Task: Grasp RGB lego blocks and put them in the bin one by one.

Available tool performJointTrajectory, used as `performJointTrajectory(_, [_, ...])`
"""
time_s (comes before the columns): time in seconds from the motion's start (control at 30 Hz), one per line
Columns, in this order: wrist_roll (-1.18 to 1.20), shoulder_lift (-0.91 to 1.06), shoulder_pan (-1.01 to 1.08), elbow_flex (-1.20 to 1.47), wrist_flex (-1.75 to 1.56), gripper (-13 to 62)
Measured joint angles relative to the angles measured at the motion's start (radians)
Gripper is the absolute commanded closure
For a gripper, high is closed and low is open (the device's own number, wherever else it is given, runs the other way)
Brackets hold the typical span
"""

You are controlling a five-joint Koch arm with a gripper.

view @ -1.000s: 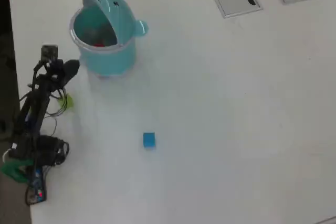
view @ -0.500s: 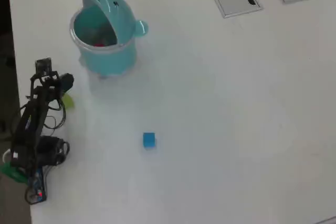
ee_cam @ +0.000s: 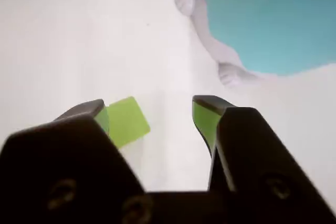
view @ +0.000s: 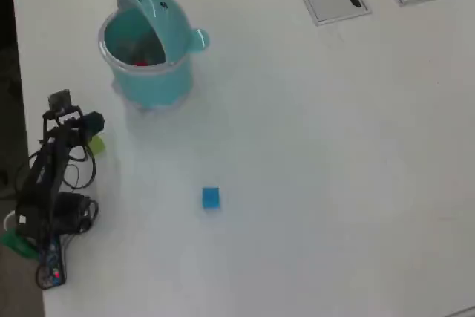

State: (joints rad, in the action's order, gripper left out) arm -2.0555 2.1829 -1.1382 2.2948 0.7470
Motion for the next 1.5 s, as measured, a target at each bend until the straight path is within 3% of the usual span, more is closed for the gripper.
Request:
performJointTrajectory(1.27, [-0.046, -0.275, -0.040, 0.120, -0.167, 20.3])
performJointTrajectory(1.5, [-0.006, -0.291, -0.040, 0.123, -0.179, 25.1])
